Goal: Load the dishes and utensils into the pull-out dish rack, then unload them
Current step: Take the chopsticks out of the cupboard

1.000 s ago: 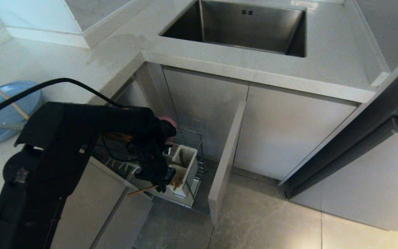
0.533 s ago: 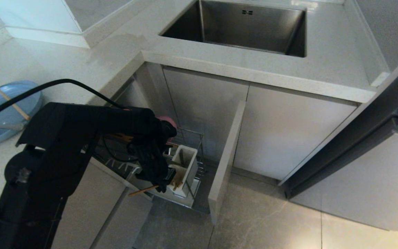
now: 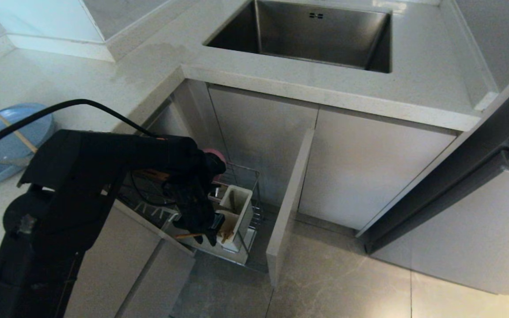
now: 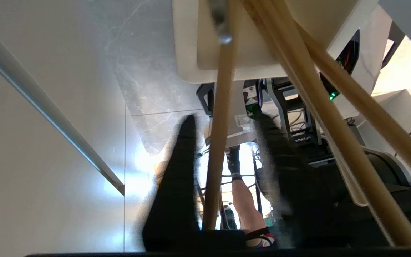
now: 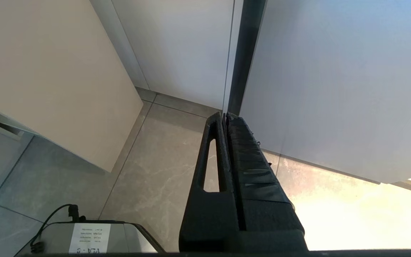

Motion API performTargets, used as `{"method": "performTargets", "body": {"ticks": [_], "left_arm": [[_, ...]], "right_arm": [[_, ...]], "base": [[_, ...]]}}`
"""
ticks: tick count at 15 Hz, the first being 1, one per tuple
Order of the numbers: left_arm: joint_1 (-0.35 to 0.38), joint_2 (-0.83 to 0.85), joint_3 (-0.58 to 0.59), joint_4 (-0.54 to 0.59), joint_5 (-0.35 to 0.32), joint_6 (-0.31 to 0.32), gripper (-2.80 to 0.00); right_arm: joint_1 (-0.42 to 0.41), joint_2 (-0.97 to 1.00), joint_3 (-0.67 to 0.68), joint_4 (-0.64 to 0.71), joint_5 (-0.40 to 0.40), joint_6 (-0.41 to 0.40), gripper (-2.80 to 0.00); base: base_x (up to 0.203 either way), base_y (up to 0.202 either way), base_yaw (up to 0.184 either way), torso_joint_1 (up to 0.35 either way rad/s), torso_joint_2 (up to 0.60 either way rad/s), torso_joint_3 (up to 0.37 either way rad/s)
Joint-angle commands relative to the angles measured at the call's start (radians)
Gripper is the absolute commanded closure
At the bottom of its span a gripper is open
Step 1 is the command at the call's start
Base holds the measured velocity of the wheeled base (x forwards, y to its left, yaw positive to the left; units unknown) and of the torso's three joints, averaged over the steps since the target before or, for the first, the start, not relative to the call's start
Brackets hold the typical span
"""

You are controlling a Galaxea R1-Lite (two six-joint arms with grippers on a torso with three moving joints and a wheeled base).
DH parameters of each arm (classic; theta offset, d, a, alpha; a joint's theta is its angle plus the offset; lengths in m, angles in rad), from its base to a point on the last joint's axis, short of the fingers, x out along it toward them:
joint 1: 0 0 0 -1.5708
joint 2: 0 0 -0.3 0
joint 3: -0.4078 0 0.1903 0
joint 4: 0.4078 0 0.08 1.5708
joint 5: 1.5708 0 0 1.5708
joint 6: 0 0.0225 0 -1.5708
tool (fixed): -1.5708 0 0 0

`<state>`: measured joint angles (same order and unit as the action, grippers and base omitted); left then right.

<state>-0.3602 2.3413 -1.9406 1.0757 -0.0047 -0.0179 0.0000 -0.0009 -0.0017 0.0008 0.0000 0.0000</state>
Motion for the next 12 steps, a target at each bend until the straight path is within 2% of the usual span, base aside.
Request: {"method": "performTargets", "body": {"ticks": [1,7,12], "left_arm": [[0.0,-0.002,-0.001,0.004,0.0,-0.001,-2.8],[0.0,-0.016,-0.006,-0.002,0.0,-0.004,-2.8],[0.0,-0.162,-0.004,-0.02,0.003,-0.021,-2.8]], "right_arm": [[0.0,0.001,0.0,-0.001,0.0,0.0,0.0],[0.0,0.001,0.0,-0.001,0.0,0.0,0.0],[0.0,0.001,0.0,-0.001,0.0,0.0,0.0]], "base": [[0.0,0.0,0.0,0.0,0.0,0.0],[0.0,0.0,0.0,0.0,0.0,0.0],[0.0,0.0,0.0,0.0,0.0,0.0]]}}
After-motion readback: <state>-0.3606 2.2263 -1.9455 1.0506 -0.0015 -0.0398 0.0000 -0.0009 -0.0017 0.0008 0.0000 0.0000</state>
